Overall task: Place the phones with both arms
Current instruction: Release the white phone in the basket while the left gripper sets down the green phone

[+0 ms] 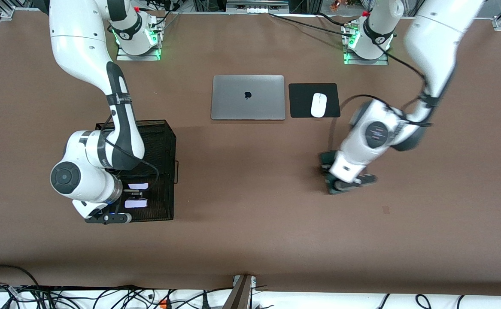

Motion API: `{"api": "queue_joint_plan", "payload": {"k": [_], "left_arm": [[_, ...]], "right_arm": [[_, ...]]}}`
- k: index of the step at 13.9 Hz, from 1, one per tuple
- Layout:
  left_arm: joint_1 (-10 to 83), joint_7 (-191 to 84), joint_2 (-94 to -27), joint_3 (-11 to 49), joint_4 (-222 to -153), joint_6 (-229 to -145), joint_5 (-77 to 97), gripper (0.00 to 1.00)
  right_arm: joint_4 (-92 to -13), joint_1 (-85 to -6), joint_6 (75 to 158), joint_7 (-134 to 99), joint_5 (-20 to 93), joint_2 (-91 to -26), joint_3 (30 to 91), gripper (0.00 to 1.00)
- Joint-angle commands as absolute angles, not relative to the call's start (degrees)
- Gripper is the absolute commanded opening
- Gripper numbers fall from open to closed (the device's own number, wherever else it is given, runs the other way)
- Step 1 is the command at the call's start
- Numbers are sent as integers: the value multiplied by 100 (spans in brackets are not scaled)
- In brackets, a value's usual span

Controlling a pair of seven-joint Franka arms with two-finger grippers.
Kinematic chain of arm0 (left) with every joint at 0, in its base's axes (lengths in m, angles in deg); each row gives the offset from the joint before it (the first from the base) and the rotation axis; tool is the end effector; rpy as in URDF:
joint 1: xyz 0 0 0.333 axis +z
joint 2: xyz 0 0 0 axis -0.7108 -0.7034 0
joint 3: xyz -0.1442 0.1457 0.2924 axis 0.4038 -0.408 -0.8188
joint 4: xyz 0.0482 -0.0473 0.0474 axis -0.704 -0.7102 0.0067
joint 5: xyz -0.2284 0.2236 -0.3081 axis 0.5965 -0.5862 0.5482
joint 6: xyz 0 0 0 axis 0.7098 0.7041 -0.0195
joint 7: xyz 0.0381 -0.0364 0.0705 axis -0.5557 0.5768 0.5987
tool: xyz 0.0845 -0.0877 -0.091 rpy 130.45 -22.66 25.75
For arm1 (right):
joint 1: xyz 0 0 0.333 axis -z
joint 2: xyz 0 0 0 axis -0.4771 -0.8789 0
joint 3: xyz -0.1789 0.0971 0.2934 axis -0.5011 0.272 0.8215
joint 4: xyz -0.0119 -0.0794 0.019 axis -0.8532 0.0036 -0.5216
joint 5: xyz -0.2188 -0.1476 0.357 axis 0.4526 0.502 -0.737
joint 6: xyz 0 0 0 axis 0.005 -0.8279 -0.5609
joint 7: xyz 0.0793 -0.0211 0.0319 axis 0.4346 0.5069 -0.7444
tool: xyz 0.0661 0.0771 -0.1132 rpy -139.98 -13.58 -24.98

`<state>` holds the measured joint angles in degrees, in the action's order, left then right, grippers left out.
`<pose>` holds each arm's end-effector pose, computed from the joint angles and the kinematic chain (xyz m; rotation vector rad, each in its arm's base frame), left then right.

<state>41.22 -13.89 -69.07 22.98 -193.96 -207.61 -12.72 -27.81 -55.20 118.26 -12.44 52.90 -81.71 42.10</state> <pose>0.6370 -0.2959 0.1749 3.0682 0.3523 -0.0268 0.8077 0.1460 0.2438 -3.1255 -0.0112 -0.0113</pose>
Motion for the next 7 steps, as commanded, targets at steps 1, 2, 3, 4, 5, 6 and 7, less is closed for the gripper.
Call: {"api": "queue_joint_plan", "payload": {"k": [1, 2, 3, 4, 5, 6, 7], "left_arm": [[3101, -810, -7228, 2106, -18790, -20504, -1318, 0], [2662, -791, -7299, 1940, -18571, -20416, -1414, 0], [2214, -756, -7430, 1747, -18273, -20285, -1441, 0], [1740, -713, -7614, 1510, -17965, -20144, -1442, 0], [1300, -634, -7799, 1230, -17632, -20082, -1442, 0], [921, -563, -8010, 974, -17324, -20064, -1415, 0], [717, -554, -8238, 789, -16955, -20055, -1389, 0]], "right_arm": [[-2415, -5477, 11272, -1359, 5285, -8064, 4061, 99], [-2152, -5477, 10903, -1368, 5285, -8064, 3973, 99], [-1915, -5477, 10491, -1359, 5277, -8064, 3885, 99], [-1756, -5477, 10156, -1341, 5277, -8064, 3797, 99], [-1658, -5486, 9874, -1333, 5277, -8029, 3718, 99], [-1623, -5504, 9732, -1298, 5277, -7916, 3700, 99], [-1631, -5530, 9713, -1297, 5285, -7828, 3700, 99]]}}
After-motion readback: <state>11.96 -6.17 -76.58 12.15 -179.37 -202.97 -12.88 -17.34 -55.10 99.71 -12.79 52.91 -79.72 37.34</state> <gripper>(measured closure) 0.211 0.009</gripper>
